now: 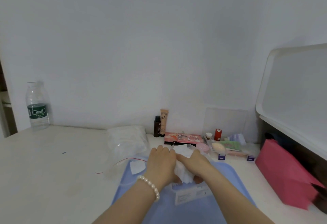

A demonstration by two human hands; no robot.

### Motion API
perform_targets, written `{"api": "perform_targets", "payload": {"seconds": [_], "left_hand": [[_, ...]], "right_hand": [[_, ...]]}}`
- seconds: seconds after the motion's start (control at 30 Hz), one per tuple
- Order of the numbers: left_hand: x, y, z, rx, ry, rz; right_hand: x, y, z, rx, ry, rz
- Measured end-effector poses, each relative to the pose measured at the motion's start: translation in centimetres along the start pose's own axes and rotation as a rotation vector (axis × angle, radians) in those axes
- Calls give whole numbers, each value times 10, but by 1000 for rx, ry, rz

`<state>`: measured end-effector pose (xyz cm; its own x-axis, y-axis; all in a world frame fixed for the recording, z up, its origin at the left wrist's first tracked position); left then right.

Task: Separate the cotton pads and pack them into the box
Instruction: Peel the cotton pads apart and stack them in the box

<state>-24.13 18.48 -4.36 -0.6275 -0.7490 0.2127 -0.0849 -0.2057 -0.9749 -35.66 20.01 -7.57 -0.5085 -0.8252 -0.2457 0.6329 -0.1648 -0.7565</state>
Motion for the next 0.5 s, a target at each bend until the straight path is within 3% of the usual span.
{"api": "perform_targets", "payload": {"seconds": [0.2,0.5], "left_hand": [[9,16,9,-184,1,148],[10,18,1,-255,63,155]], "right_hand": [[-4,6,-2,107,-70,152],[-6,11,-4,95,-99,200]]}}
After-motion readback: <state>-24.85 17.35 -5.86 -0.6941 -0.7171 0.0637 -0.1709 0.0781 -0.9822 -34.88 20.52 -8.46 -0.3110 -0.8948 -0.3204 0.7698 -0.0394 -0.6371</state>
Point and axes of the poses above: each hand's wrist, its own x-axis towards the middle knuckle, its own y-axis out of the palm, z = x × y, the point moved 7 cm from there along x, towards the middle knuckle, and after that the axes turned 3 degrees about y, right-handed, at the moved point
